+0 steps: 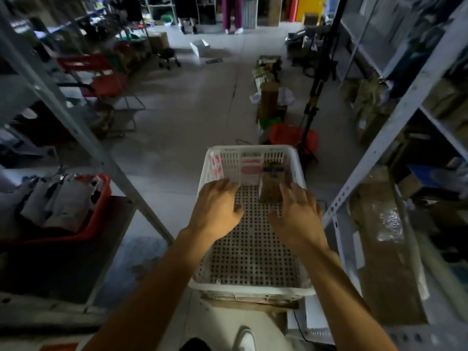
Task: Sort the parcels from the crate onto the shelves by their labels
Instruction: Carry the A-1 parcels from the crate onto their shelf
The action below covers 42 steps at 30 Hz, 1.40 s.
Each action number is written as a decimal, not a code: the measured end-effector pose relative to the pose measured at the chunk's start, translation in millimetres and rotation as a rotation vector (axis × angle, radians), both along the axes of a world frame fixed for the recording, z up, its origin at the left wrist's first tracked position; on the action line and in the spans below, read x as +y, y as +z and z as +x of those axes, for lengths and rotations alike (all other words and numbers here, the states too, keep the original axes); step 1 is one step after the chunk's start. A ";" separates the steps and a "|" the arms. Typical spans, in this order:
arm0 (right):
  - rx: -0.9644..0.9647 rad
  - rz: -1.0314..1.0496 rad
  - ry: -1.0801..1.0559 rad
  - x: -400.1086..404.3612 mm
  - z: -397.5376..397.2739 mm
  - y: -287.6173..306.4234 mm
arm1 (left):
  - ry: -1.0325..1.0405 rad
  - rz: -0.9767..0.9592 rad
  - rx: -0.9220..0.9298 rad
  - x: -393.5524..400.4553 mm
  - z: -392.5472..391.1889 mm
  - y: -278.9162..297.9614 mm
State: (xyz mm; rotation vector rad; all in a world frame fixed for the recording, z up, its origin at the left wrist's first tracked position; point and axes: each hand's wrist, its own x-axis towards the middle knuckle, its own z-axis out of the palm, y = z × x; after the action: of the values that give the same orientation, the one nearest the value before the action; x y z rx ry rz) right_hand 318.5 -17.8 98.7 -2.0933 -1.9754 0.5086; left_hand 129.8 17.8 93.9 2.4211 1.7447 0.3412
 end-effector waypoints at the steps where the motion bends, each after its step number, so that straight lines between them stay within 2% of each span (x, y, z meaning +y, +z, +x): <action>1: 0.004 -0.020 -0.010 7.3 0.7 -3.8 | -0.004 -0.019 0.005 7.7 -0.4 -3.8; 6: -0.007 -0.092 -0.045 42.3 -0.3 -25.7 | -0.023 -0.071 -0.042 48.3 -4.6 -25.1; 14: -0.089 -0.218 -0.081 132.6 -13.6 -79.9 | -0.115 -0.195 0.041 154.3 -25.6 -71.6; 23: -0.158 -0.357 -0.147 271.6 -18.1 -190.5 | -0.291 -0.418 0.124 306.0 -12.4 -171.8; 28: -0.143 -0.375 -0.333 327.7 -0.2 -263.5 | -0.367 -0.490 0.167 370.3 23.2 -238.6; 33: -0.115 -0.398 -0.463 359.3 14.7 -310.7 | -0.417 -0.545 0.172 396.0 39.3 -284.5; 38: -0.080 -0.390 -0.539 358.2 14.8 -326.5 | -0.436 -0.569 0.194 397.3 32.3 -294.6; 42: 0.135 -0.326 -0.710 331.7 7.0 -318.5 | -0.403 -0.596 0.122 390.5 22.6 -287.7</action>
State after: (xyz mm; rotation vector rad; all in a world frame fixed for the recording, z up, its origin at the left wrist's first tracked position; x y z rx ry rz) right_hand 325.5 313.9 -219.9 -2.6585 -1.0064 0.8180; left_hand 152.3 408.3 -193.8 2.2766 1.1225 -0.3326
